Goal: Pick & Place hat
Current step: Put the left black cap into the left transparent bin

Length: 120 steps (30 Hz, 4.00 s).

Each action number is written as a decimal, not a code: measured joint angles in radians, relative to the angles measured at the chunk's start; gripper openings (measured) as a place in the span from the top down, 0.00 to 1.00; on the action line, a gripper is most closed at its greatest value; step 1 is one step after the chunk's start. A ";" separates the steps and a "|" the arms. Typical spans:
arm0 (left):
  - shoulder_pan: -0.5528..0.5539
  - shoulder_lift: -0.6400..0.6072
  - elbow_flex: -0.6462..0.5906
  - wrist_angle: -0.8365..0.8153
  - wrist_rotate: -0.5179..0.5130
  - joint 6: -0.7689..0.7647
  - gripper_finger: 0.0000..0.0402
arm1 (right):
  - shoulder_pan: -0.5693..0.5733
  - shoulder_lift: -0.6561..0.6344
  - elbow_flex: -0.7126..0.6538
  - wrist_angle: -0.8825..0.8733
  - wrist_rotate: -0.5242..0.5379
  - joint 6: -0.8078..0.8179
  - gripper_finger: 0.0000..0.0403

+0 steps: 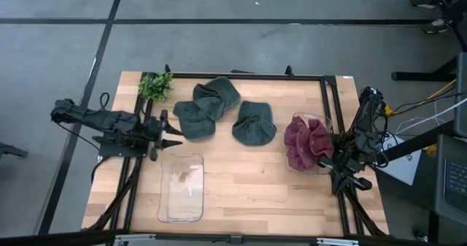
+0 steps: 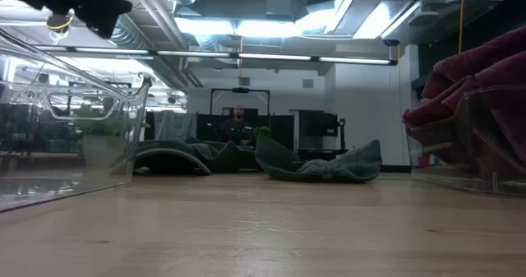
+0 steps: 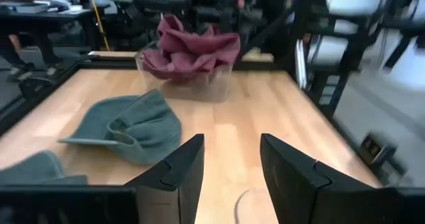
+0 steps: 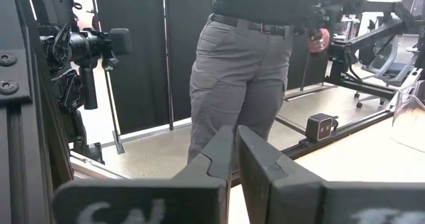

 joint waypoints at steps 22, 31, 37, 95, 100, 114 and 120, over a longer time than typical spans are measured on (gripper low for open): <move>0.176 0.533 0.240 -0.328 -0.158 0.171 0.64 | 0.000 0.000 0.000 0.000 0.000 0.000 0.94; 0.372 0.750 0.240 -0.332 -0.149 0.235 0.64 | 0.000 0.000 0.000 0.000 0.000 0.000 0.94; 0.464 0.866 0.244 -0.289 -0.165 0.244 0.64 | 0.000 0.000 0.000 0.000 0.000 0.000 0.94; 0.638 0.975 0.549 -0.663 0.232 0.159 0.99 | 0.000 0.000 0.000 0.000 0.000 0.000 0.94; 0.663 0.932 0.657 -0.686 0.202 0.140 0.99 | 0.000 0.000 0.000 0.000 0.000 0.000 0.94; 0.667 0.925 0.784 -0.639 0.376 0.049 0.99 | 0.000 0.000 0.000 0.000 0.000 0.000 0.94; 0.654 0.925 0.784 -0.635 0.401 -0.149 0.99 | 0.000 0.000 0.000 0.000 0.000 0.000 0.94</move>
